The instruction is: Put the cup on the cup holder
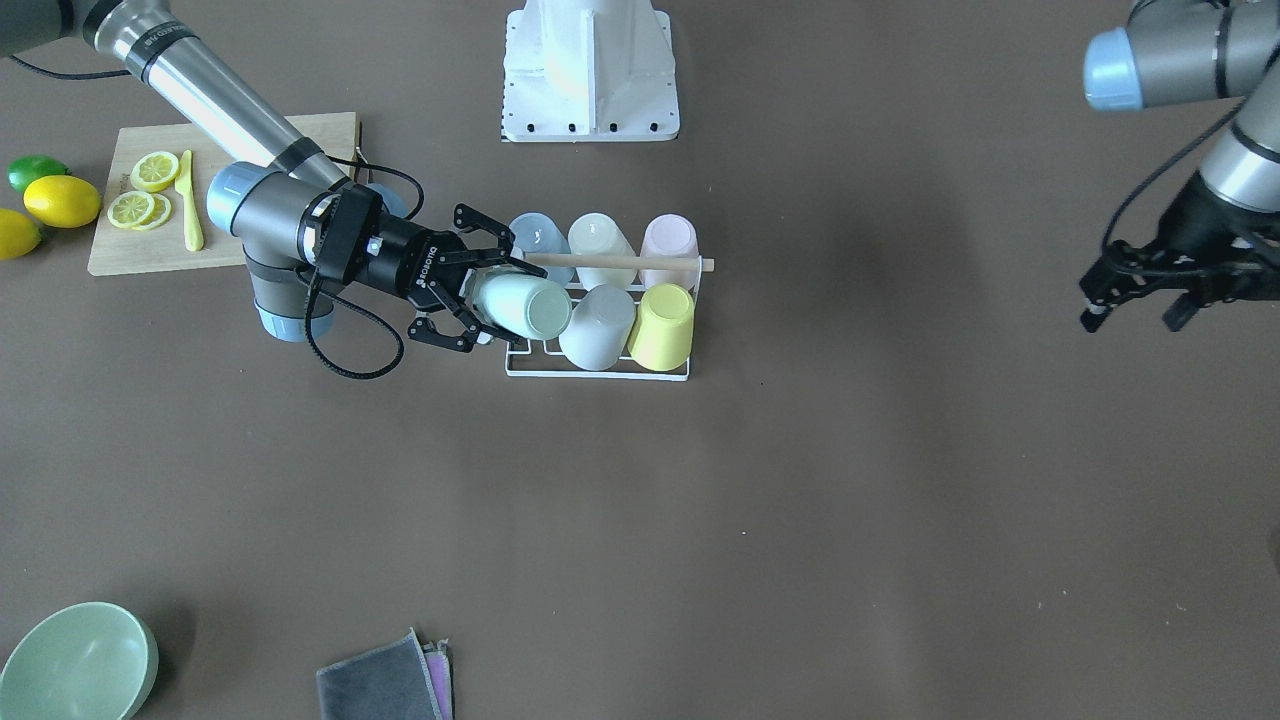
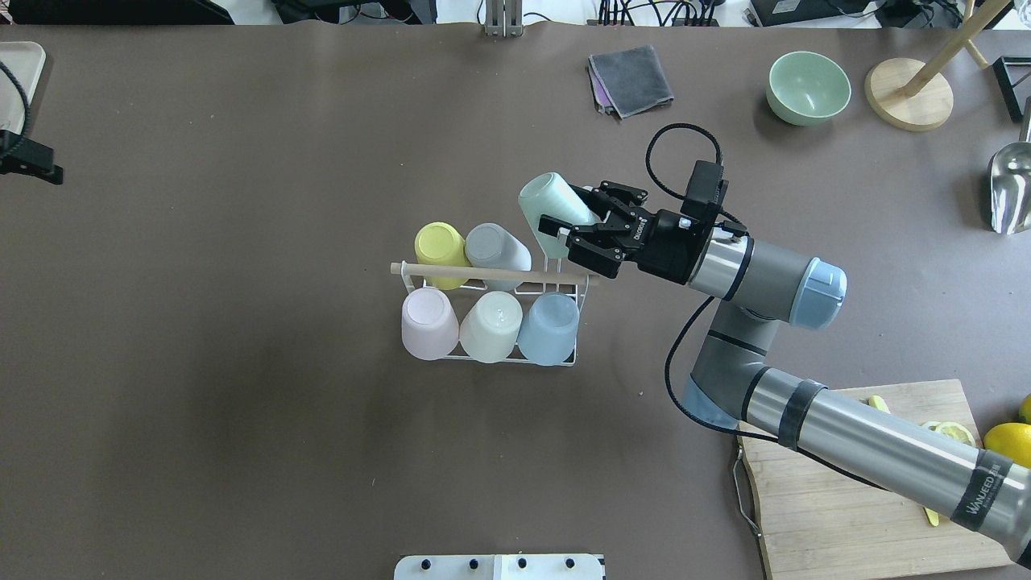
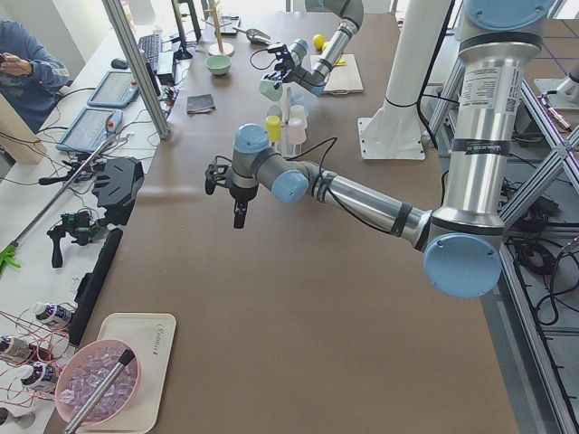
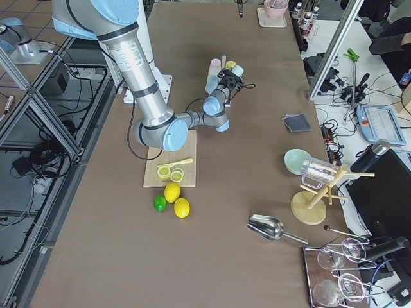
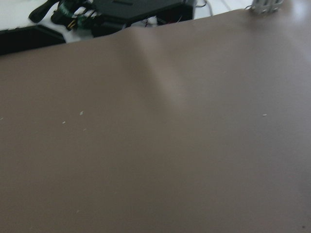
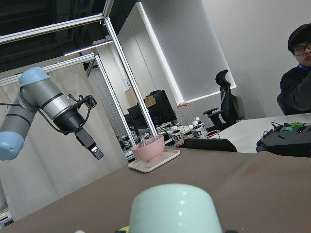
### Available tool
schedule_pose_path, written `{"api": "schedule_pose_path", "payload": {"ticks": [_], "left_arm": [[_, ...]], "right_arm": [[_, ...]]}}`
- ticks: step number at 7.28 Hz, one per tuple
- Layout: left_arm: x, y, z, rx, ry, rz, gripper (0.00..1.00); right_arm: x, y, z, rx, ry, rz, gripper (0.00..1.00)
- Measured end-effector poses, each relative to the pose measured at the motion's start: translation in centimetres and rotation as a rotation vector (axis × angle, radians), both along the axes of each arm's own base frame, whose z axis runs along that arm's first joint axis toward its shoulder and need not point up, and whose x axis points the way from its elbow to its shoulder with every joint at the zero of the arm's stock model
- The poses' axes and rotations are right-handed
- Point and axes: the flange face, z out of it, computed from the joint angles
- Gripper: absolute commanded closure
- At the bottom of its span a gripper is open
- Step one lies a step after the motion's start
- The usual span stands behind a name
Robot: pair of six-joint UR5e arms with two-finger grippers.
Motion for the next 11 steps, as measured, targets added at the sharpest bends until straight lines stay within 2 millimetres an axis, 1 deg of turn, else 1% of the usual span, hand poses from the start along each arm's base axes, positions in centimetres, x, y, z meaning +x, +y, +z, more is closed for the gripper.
{"api": "schedule_pose_path", "payload": {"ticks": [1, 2, 3, 4, 5, 6, 7, 8, 9, 10, 11], "left_arm": [[-4.6, -0.1, 3.3, -0.068, -0.016, 0.007, 0.02], [-8.9, 0.2, 6.2, -0.111, -0.035, 0.014, 0.02], [-12.2, 0.6, 8.9, -0.124, -0.050, 0.034, 0.02], [-14.3, 1.7, 11.6, -0.127, -0.042, 0.067, 0.02], [-15.0, 3.6, 14.0, -0.142, -0.006, 0.089, 0.02], [-15.2, 5.1, 15.5, -0.153, 0.024, 0.099, 0.02], [-15.5, 5.8, 16.1, -0.156, 0.036, 0.099, 0.02], [-15.9, 5.8, 16.1, -0.152, 0.040, 0.091, 0.02], [-16.3, 5.7, 15.9, -0.146, 0.040, 0.084, 0.02], [-16.5, 5.6, 15.8, -0.132, 0.036, 0.091, 0.02], [-16.6, 5.6, 15.8, -0.111, 0.029, 0.112, 0.02]], "right_arm": [[0.0, 0.2, 0.1, 0.000, -0.008, -0.004, 0.00], [-0.1, 0.4, 0.2, -0.003, -0.011, -0.009, 0.00], [-0.1, 0.4, 0.4, -0.007, -0.012, -0.009, 0.00], [0.1, 0.2, 0.4, -0.008, -0.014, -0.004, 0.00], [0.6, -0.3, 0.2, -0.007, -0.017, 0.007, 0.00], [1.8, -1.6, -0.1, -0.007, -0.015, 0.032, 0.00], [3.2, -3.5, -0.4, -0.016, 0.003, 0.066, 0.00], [4.5, -5.8, -1.1, -0.046, 0.048, 0.106, 0.00], [5.5, -8.2, -2.5, -0.091, 0.116, 0.136, 0.00], [6.1, -10.4, -4.4, -0.150, 0.207, 0.150, 0.00], [6.3, -12.0, -6.4, -0.220, 0.307, 0.157, 0.00]]}}
